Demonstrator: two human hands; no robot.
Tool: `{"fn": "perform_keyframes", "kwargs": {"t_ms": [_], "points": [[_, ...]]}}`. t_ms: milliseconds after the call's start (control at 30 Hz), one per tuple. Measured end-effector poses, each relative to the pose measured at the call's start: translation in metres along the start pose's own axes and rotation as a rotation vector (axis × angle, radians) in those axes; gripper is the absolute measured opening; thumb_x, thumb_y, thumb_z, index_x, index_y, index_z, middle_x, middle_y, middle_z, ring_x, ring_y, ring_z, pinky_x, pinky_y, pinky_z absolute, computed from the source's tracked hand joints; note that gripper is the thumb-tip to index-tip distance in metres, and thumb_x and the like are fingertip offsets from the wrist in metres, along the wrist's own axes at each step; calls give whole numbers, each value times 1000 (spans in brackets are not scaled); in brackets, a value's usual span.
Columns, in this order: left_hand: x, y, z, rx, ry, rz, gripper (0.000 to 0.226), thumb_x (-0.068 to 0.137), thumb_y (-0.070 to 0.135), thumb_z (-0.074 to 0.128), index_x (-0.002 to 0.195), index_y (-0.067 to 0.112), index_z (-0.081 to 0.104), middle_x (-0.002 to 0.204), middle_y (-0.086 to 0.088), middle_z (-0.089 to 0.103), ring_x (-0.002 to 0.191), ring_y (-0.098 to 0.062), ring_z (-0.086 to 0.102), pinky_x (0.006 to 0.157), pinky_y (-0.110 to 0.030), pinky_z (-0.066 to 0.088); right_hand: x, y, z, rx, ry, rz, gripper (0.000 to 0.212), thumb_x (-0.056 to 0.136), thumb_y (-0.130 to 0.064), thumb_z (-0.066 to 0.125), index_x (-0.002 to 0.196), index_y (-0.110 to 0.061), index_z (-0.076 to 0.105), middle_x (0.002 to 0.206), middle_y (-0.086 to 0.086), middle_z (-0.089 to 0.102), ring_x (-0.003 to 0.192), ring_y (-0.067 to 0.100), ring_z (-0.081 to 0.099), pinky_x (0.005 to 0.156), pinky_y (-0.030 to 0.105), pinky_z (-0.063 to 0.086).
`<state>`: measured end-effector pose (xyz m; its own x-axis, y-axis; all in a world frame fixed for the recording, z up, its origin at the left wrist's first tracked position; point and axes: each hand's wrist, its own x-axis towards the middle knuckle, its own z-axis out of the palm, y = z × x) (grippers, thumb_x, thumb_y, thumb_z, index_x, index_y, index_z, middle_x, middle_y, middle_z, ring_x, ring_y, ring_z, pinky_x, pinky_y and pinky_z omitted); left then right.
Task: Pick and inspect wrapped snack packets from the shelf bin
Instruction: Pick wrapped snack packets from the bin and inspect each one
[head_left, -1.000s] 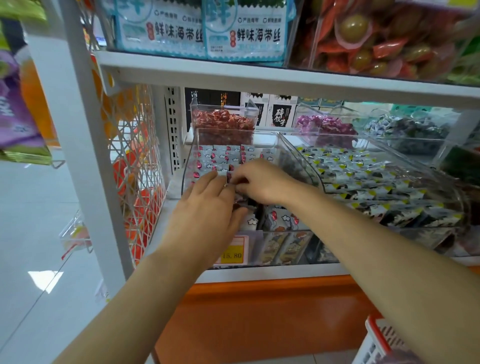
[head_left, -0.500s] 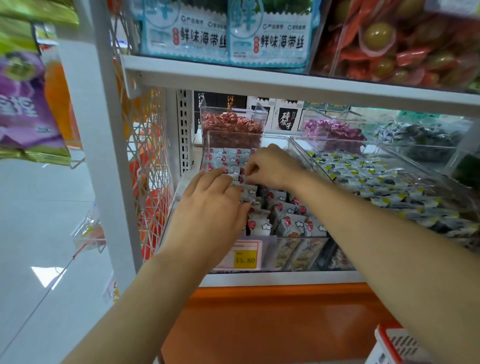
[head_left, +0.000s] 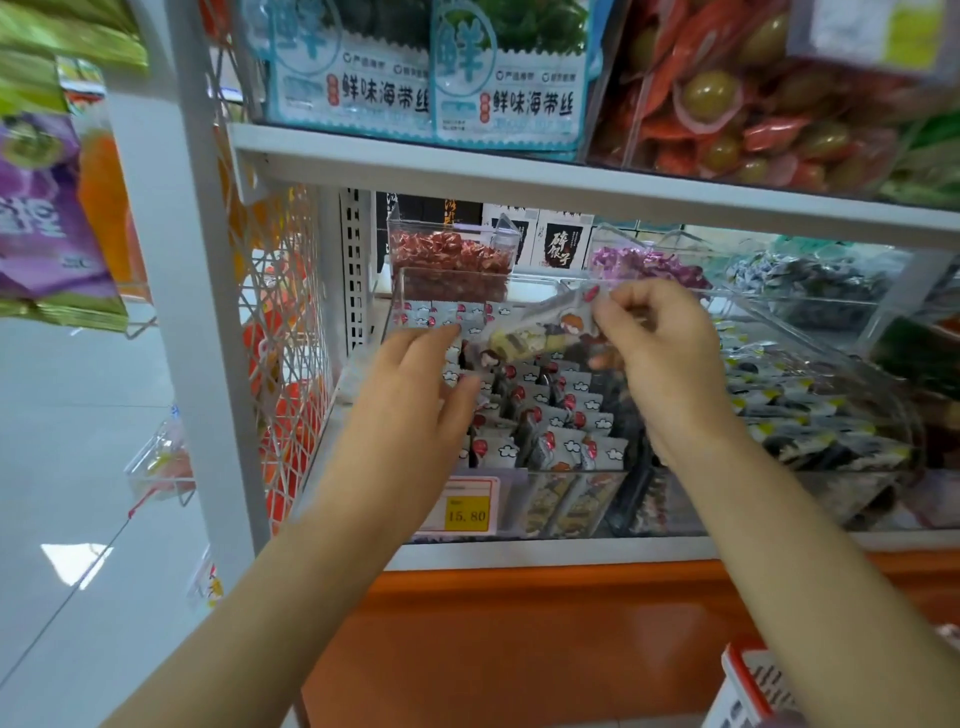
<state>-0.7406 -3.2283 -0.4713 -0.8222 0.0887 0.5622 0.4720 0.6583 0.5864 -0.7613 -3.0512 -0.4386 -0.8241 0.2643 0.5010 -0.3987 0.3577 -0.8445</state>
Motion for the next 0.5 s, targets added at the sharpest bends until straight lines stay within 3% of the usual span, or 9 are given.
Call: {"fn": "perform_keyframes", "kwargs": {"t_ms": [100,200,267,333,400,500], "points": [[-7,6,1,-214,-57,-135,43,94,29,49,136,20,43,110,10,57,82,-1,59,69,-22,53,-28,0,-10,285,-61,186,11,92,-8,54,82,-8,59,77,2,64,59,7,60,53,20,50],[-13,8,-3,-448,-59,-236,16,93,22,51,105,21,62,77,5,66,60,2,62,49,-10,47,-45,3,-13,530,-93,323,12,90,-3,53,80,-5,60,74,5,67,60,12,61,51,20,50],[-16,7,-5,-549,-47,-294,12,92,23,54,90,25,65,72,3,69,60,0,64,50,-10,47,-52,5,-15,649,-124,403,8,86,-4,56,80,-4,62,72,5,70,59,13,64,50,21,51],[-17,4,-6,-689,-55,-361,12,90,26,56,88,21,67,75,6,71,65,-5,67,55,-15,52,-56,6,-17,692,-153,457,5,79,-9,60,80,-6,65,70,4,71,60,13,66,51,20,52],[-17,2,-6,-802,-61,-417,17,87,29,58,82,19,70,71,2,71,66,-10,67,60,-21,55,-57,7,-19,685,-162,474,6,78,-8,61,77,-8,67,67,3,70,59,12,65,50,20,52],[-19,2,-7,-947,-69,-462,31,85,31,56,59,22,71,60,-1,67,59,-11,63,61,-19,55,-57,7,-21,701,-159,519,10,75,-10,62,70,-12,69,61,1,66,52,10,60,46,19,50]]}}
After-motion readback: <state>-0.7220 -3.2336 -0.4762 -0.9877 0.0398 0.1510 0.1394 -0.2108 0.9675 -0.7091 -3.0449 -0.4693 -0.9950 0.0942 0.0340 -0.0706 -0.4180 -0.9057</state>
